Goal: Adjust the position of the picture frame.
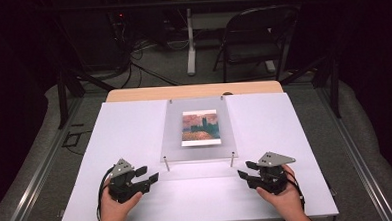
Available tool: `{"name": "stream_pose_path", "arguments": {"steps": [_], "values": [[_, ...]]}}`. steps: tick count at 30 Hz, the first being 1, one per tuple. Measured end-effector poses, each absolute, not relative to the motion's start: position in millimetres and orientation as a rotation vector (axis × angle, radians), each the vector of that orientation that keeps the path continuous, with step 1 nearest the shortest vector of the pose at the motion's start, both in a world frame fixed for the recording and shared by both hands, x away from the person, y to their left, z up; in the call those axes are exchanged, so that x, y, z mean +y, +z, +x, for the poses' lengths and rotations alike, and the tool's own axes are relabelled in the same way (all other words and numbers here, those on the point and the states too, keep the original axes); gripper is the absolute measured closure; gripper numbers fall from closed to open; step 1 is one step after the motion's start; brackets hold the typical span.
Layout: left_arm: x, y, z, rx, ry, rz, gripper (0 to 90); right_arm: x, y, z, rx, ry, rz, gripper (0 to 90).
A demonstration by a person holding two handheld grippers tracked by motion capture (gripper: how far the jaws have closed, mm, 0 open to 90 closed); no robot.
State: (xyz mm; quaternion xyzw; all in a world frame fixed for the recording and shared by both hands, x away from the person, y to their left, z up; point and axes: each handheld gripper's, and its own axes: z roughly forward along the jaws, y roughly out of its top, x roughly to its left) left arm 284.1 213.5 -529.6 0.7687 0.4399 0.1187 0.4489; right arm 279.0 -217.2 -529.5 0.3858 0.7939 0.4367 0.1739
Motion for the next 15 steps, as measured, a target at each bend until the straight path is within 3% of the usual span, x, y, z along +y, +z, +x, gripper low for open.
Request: {"name": "stream_pose_path", "arguments": {"steps": [15], "values": [[208.9, -490.5, 323.9, 1.075, 0.255, 1.946, 40.1, -224.6, -502.5, 303.3, 2.273, 1.16, 1.091, 44.8]]}}
